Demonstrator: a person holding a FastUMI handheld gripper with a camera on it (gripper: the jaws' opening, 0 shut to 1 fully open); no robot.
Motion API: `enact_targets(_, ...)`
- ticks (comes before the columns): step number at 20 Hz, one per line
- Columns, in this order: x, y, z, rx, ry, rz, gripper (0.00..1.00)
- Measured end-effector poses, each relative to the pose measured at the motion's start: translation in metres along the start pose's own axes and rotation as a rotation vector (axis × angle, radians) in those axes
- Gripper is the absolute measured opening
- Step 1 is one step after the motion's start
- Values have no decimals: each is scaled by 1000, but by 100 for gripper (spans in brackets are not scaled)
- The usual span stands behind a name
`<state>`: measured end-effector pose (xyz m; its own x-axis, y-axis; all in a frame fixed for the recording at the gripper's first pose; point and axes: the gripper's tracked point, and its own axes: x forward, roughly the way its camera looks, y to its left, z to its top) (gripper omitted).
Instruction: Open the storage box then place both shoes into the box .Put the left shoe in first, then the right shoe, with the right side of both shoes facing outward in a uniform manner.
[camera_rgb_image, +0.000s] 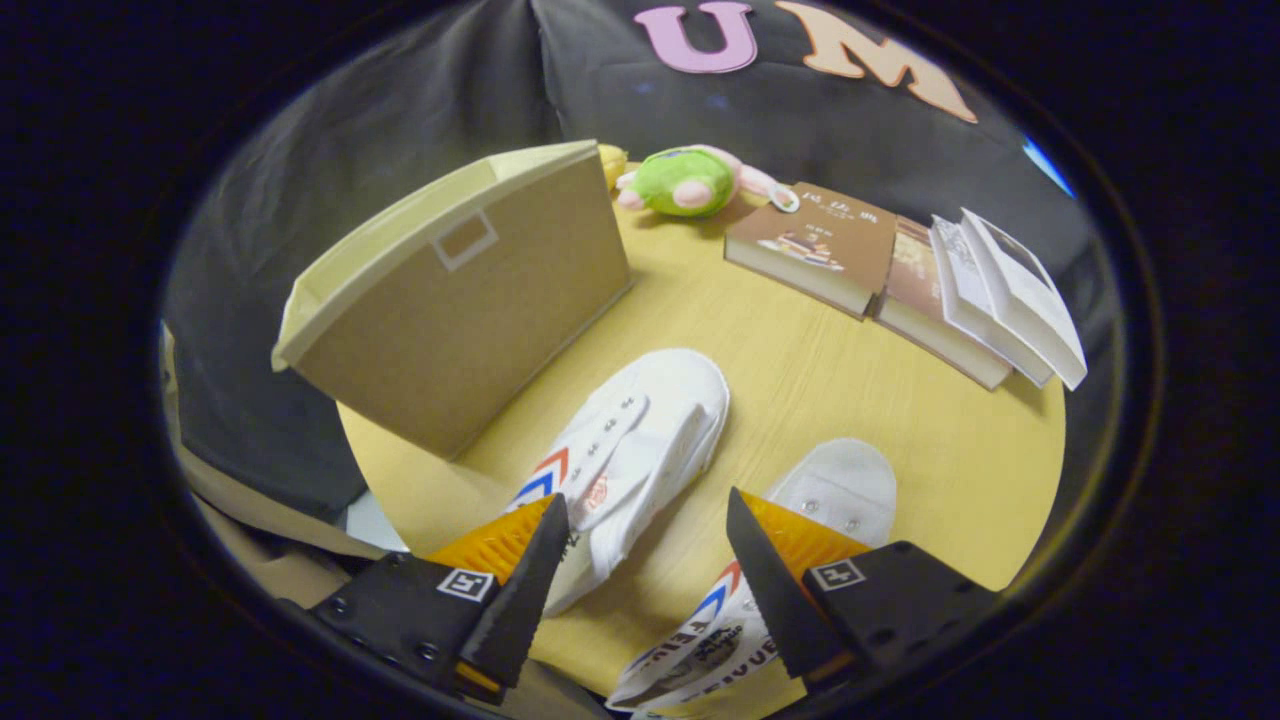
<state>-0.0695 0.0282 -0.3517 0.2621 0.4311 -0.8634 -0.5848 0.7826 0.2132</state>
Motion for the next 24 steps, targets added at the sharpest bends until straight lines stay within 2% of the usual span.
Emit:
enact_targets(5,17,11,-19,-19,97,52,87)
enact_targets(10,22,10,-22,45,160,93,55)
enact_targets(14,22,14,-29,147,199,56,27)
enact_targets(15,19,12,-31,181,211,36,20)
enact_targets(17,19,14,-30,345,231,30,5)
enact_targets(19,17,16,-27,443,228,43,4)
enact_targets(24,8,17,-25,557,220,46,4)
